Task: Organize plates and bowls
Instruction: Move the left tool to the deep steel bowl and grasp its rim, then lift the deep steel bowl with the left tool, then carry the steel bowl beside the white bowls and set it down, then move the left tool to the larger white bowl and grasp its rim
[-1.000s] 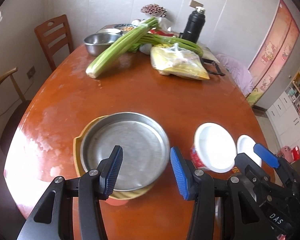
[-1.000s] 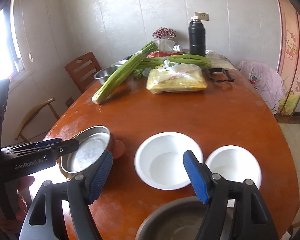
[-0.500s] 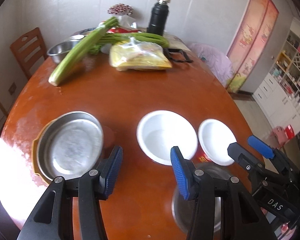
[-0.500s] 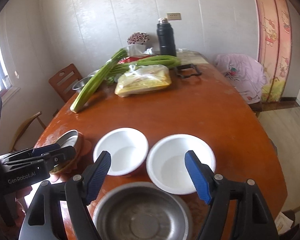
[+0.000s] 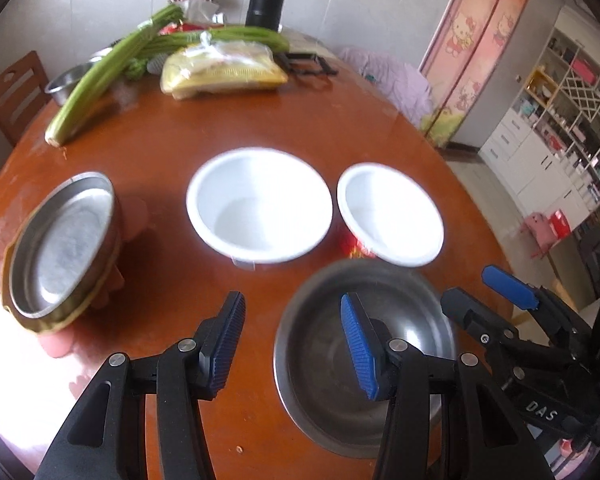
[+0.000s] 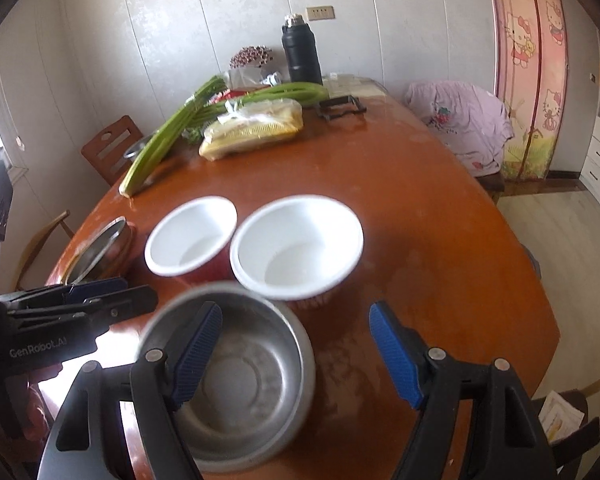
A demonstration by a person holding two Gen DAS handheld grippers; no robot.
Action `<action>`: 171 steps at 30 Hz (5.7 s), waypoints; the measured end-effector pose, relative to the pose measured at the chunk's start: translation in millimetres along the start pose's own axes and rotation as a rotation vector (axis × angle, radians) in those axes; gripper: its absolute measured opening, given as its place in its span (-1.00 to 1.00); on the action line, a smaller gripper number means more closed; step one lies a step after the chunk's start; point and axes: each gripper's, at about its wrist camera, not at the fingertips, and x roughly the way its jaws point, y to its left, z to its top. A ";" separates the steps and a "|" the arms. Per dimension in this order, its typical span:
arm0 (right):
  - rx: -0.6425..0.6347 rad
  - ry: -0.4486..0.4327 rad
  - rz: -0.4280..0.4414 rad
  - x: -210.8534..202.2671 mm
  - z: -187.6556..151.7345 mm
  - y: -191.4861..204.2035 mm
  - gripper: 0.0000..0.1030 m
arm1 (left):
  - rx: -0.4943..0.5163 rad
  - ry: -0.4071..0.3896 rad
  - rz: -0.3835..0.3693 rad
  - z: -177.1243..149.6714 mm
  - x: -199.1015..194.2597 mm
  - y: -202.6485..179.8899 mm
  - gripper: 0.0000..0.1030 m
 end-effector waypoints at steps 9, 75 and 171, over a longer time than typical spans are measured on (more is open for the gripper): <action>0.008 0.042 -0.016 13.3 -23.7 -4.8 0.47 | 0.035 0.045 0.035 -23.3 22.0 -16.4 0.00; -0.194 0.089 0.101 20.9 -44.9 100.6 -0.02 | -0.079 0.019 0.088 -58.8 -12.0 56.9 -0.19; 0.078 0.185 0.167 101.7 46.3 73.1 -0.02 | 0.067 0.085 0.059 96.8 56.4 50.6 -0.08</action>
